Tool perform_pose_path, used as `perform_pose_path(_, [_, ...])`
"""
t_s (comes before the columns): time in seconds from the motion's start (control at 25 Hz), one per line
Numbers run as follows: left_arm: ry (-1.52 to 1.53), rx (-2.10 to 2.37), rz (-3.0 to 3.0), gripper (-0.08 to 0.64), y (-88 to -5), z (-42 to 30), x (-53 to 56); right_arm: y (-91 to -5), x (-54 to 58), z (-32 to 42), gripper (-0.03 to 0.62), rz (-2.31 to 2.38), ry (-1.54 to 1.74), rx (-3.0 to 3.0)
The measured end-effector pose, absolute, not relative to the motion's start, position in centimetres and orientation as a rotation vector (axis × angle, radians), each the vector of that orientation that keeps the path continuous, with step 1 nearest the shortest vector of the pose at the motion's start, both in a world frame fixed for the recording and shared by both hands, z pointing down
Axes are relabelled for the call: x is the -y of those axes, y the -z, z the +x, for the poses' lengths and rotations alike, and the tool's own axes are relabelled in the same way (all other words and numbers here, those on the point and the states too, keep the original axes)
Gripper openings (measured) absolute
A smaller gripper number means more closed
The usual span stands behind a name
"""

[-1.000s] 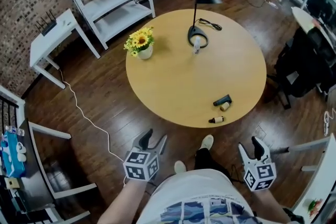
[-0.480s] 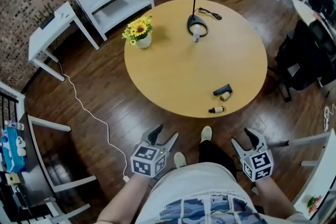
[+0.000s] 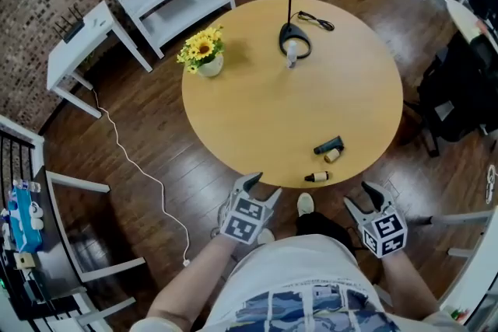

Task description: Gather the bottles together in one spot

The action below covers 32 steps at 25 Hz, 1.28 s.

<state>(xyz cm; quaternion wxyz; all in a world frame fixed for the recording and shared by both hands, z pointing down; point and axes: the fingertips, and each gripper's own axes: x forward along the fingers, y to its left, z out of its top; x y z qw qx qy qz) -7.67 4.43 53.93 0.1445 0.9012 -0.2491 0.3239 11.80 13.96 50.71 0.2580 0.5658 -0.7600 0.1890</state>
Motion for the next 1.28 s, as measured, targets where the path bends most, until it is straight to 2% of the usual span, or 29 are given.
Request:
perform_pose_path(0.4, [-1.416, 0.302, 2.689, 0.232, -63.5, 9.5, 1.7, -51.7, -10.7, 21.4, 0.267, 1.564, -0.643, 2.085])
perform_pose_path(0.64, [-1.768, 0.113, 2.692, 0.224, -69.1, 13.0, 2.3, -53.4, -11.0, 27.6, 0.262, 1.597, -0.722, 2.040])
perform_pose_path(0.72, [-1.798, 0.104, 2.690, 0.194, -69.5, 13.7, 2.6, -53.6, -10.8, 28.9, 0.262, 1.596, -0.739, 2.039])
perform_pose_path(0.8, [-1.787, 0.112, 2.695, 0.117, -69.6, 14.5, 2.8, -53.9, -10.5, 30.0, 0.258, 1.589, -0.748, 2.046])
perform_pose_path(1.04, [-1.700, 0.276, 2.671, 0.106, -69.0, 14.9, 5.2, -54.4, -8.5, 30.8, 0.258, 1.563, -0.742, 2.084])
perform_pose_path(1.12, [-1.539, 0.377, 2.598, 0.105, -67.9, 14.2, 6.4, -54.2, -7.6, 30.2, 0.257, 1.554, -0.729, 2.106])
perform_pose_path(1.28, [-1.018, 0.526, 2.348, 0.104, -64.3, 12.6, 7.9, -52.9, -5.1, 28.6, 0.257, 1.567, -0.724, 2.186])
